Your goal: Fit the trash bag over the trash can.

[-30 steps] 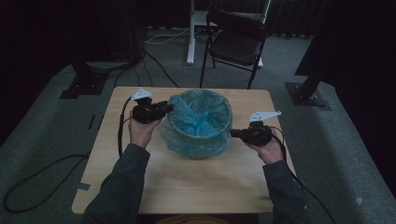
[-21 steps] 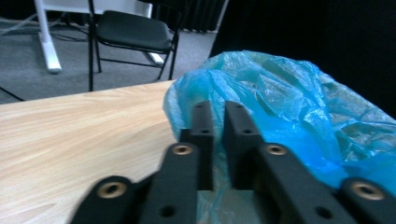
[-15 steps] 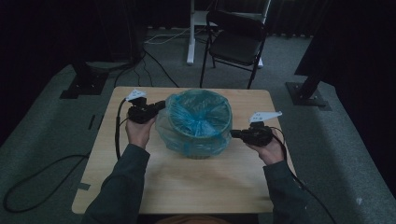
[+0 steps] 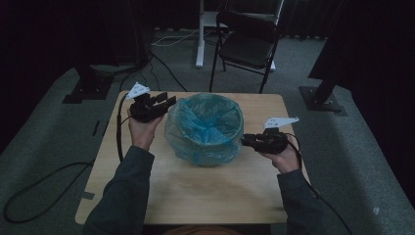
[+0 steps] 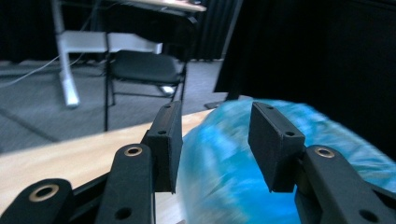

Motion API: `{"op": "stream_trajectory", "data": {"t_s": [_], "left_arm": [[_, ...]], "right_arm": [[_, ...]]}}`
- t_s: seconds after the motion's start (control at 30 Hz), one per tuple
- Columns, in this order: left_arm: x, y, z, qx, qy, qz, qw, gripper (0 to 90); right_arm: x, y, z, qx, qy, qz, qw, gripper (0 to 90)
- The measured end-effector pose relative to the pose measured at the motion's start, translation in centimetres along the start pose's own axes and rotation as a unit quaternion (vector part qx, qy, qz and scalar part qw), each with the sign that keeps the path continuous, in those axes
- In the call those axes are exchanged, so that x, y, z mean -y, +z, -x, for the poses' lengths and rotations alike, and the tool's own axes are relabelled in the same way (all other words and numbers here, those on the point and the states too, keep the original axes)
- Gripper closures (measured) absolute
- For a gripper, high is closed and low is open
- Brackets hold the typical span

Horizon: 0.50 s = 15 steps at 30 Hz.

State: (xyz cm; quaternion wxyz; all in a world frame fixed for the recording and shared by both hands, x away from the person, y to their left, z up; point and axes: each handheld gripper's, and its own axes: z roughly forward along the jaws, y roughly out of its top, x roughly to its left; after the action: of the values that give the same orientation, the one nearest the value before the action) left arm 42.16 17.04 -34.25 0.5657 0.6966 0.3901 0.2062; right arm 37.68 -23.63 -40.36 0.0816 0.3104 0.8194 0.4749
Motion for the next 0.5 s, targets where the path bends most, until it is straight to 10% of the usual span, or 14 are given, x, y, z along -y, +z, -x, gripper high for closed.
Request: {"op": "stream_trajectory", "data": {"t_s": [0.13, 0.27, 0.5], "left_arm": [[-1.6, 1.6, 2.3, 0.041, 0.05, -0.024, 0.9976, 57.7], [-2.9, 4.1, 4.8, 0.067, 0.106, -0.067, 0.9898, 60.6], [-3.3, 7.8, 6.7, 0.106, 0.144, -0.123, 0.9761, 61.5]], "right_arm": [[0.1, -0.3, 0.1, -0.002, 0.003, 0.005, 1.0, 67.5], [0.2, -0.5, 0.2, -0.004, 0.007, 0.009, 0.9999, 66.9], [0.4, -1.0, 0.3, -0.003, 0.01, 0.014, 0.9998, 66.8]]}}
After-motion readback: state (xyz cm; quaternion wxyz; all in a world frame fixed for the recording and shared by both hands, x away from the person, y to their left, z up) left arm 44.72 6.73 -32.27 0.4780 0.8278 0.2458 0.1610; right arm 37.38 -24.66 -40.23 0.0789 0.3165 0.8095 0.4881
